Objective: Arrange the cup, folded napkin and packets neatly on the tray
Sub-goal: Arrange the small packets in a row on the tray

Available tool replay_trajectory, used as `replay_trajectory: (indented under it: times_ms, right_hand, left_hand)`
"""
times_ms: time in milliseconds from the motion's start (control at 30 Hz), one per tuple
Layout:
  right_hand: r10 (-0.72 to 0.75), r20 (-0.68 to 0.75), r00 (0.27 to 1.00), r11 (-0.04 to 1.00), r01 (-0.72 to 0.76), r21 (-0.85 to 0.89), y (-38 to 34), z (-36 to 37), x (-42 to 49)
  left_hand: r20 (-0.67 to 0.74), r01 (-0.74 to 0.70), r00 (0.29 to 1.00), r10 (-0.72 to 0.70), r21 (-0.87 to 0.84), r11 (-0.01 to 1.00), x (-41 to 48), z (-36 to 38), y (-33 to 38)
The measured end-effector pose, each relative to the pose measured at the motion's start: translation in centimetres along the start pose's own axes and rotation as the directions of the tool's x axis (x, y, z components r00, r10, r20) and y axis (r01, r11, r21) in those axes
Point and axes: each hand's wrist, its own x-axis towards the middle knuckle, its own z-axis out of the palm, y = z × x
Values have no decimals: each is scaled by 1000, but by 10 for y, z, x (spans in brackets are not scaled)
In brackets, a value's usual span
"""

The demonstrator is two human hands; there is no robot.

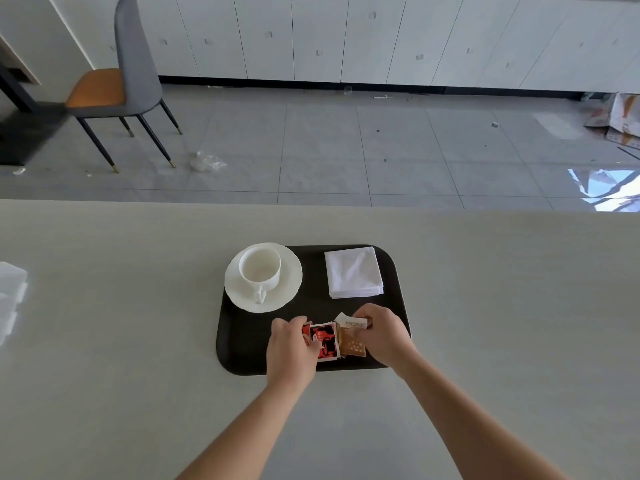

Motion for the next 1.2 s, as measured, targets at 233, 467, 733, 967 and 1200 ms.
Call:
replay_trajectory:
  times_ms: [233,467,733,967,1200]
  right_hand:
    - [112,69,991,994,-112,-3,4,-12,10]
    - [89,52,995,996,-88,-22,-5,-15,12]
    - [13,39,999,994,-8,-113,-3,-15,7]
    - [-58,-107,993,972,31,-233,-4,9,-9]
    - [-84,-81,993,971,63,-230,-5,9,-11]
  left_hand:
    - [-6,23,1000,-23,85,996,-4,1,3]
    - [-43,2,999,2,105,995,-3,2,1]
    - [-113,116,987,-117,-14,993,-2,-4,-11]
    - [-99,118,988,-119,-13,993,-4,-2,-2]
    - [-67,106,992,-105,8,994,-2,1,7]
